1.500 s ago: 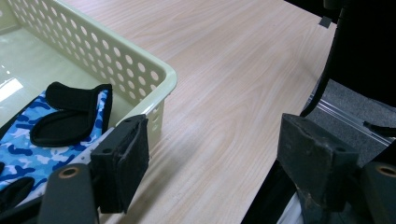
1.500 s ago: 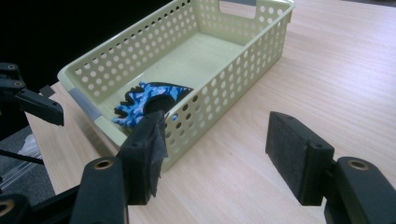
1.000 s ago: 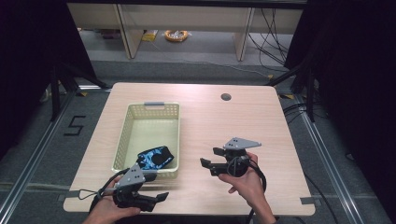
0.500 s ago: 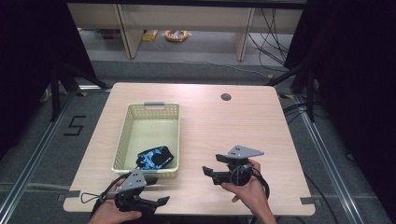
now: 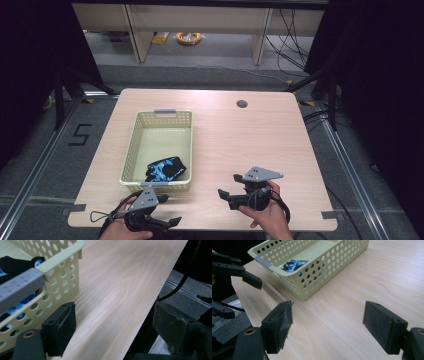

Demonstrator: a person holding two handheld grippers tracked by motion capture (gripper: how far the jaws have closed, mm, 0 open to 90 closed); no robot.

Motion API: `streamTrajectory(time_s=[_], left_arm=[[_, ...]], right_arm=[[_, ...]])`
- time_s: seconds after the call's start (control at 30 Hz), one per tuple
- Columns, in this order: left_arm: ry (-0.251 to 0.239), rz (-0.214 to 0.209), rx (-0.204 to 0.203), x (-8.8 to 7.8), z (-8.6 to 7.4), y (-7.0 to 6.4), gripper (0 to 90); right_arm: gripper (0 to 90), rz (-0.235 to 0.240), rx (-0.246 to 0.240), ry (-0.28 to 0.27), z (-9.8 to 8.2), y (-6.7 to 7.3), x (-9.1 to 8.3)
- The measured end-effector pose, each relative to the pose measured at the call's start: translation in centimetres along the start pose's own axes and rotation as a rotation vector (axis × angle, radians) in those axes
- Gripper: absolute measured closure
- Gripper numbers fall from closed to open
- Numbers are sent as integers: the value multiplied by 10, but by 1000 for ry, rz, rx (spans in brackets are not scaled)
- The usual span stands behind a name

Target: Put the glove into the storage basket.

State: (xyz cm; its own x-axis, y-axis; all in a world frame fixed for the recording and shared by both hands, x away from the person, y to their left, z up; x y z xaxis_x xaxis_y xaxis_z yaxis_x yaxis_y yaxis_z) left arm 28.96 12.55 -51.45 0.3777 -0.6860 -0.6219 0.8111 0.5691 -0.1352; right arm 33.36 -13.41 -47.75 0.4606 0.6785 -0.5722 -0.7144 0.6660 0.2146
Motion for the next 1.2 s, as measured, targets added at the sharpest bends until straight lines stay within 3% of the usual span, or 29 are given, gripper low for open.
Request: streamTrajectory(time_s=[0.07, 0.13, 0.17, 0.2, 0.23, 0.33, 0.4, 0.47, 0.53, 0.57, 0.6, 0.63, 0.7, 0.73, 0.77, 0.93, 0.97, 1.0, 1.03, 1.07, 1.1, 1.13, 1.17, 1.2], left_arm=[[-25, -6, -33, 3, -1, -3, 183], [-18, -13, -22, 3, -2, -3, 183], [-6, -18, -36, 3, -4, -4, 183], [5, 3, -5, 3, -5, -2, 183], [-1, -5, -6, 3, -5, -3, 183], [-5, -3, 7, 5, -6, -3, 183], [-3, 3, -12, 6, -8, -4, 183], [14, 7, 27, 7, -10, -2, 183], [0, -2, -23, 9, -12, -7, 183], [27, 6, 32, 7, -13, -4, 183], [6, -1, 0, 9, -13, -7, 183], [19, -2, -1, 9, -14, -8, 183], [11, 6, 30, 9, -14, -8, 183], [6, 7, 7, 10, -15, -9, 183], [30, 18, 24, 9, -17, -8, 184], [45, 10, 44, 12, -20, -11, 184], [49, 12, 79, 11, -20, -10, 184], [50, 16, 78, 11, -20, -10, 184], [30, 15, 60, 12, -20, -12, 184], [57, 28, 66, 11, -22, -11, 184], [61, 26, 69, 11, -22, -11, 183], [40, 22, 56, 13, -22, -13, 184], [56, 26, 92, 12, -22, -11, 184], [59, 23, 81, 12, -23, -12, 184]], right_arm=[[246, -17, -17, 8, -3, 1, -3], [246, -8, -21, 2, -5, 2, -3], [245, -5, 13, 7, -6, 5, -3], [245, -14, -22, 10, -8, 3, -4], [244, -5, -30, 2, -9, 3, -3], [241, 1, -12, 13, -16, 4, -2], [238, -5, -5, 25, -20, 5, -2], [236, -15, -12, 36, -24, 4, -3], [232, 2, -17, 30, -28, 3, -2], [230, -4, -6, 45, -31, 4, -3], [225, -27, -1, 43, -33, 3, -4], [223, -11, -4, 47, -36, 3, -3], [222, -14, 2, 45, -40, 4, -4], [222, -16, -2, 50, -42, 4, -5], [220, -17, -4, 48, -44, 4, -5], [215, -43, -9, 66, -54, 5, -10], [213, -33, -9, 65, -55, 6, -10], [210, -39, -10, 68, -56, 6, -10], [208, -23, -4, 56, -57, 7, -10], [206, -30, 36, 76, -59, 10, -12], [204, -35, -8, 65, -60, 7, -12], [203, -25, 0, 66, -61, 8, -12], [201, -40, 0, 74, -63, 8, -12], [199, -53, -12, 72, -64, 7, -13]])
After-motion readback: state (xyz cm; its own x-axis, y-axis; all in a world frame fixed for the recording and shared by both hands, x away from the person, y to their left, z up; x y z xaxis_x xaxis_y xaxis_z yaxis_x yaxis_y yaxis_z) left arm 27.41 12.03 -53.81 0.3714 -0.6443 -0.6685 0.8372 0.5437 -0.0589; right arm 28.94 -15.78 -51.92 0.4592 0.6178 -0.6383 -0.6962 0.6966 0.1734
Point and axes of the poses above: each handheld gripper's, and its own axes: x roughly forward along the jaws, z roughly out of its top, y roughly to its left, the point moved 5 cm from there along x, roughly forward along the jaws, and after that the axes turned 2 degrees about y, right-handed, at the moved point
